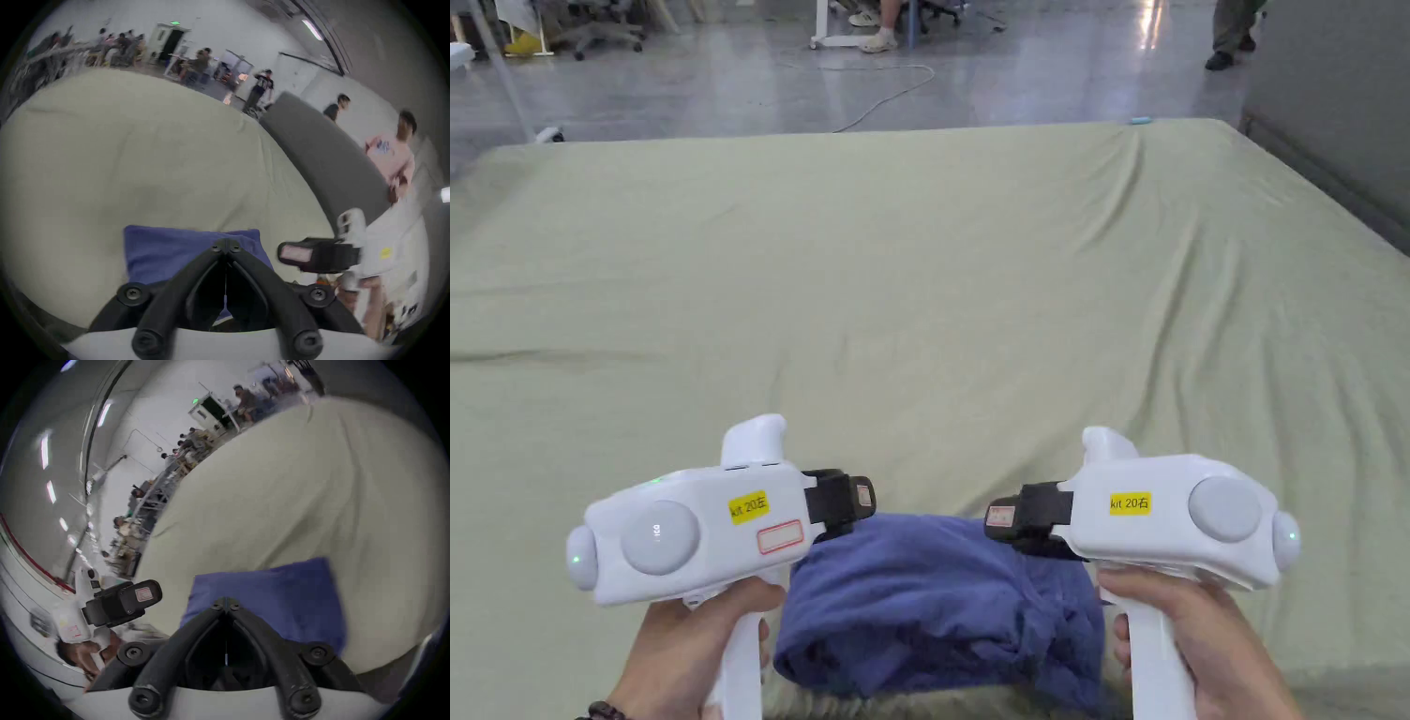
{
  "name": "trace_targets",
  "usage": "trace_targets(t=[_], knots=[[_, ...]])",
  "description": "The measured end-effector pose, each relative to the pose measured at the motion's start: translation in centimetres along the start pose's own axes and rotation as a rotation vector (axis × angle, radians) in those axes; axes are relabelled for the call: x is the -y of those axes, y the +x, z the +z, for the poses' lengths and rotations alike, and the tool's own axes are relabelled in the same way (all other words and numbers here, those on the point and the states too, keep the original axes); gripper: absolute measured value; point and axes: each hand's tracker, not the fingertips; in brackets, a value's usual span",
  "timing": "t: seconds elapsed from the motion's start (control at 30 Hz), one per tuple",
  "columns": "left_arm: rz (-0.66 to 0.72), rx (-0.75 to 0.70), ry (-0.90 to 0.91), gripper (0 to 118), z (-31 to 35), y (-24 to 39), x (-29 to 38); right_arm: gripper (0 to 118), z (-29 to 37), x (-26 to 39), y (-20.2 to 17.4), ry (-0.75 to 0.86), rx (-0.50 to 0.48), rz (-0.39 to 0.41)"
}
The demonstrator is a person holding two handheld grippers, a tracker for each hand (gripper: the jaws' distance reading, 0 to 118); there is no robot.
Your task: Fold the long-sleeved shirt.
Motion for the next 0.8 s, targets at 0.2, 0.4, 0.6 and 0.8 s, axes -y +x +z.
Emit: trace_targets(t=[0.2, 0.4, 0.6, 0.8], knots=[[0.098, -0.001, 0.000, 69, 1.5, -5.5, 0.9, 0, -4.5, 2.1, 5.5, -0.151, 0.146, -0.136], [0.203, 0.000, -0.088, 104, -0.8, -9.9, 2.0, 0, -3.8, 2.6, 7.3, -0.100, 0.055, -0.107], [0.352, 0.145, -0.165, 104, -5.1, -11.9, 4.0, 0, -4.2, 2.5, 6.7, -0.100, 0.077, -0.083], [0.329, 0.170, -0.124, 103, -7.0, -10.6, 3.7, 0, -4.2, 2.8, 6.9, -0.086, 0.067, -0.078]])
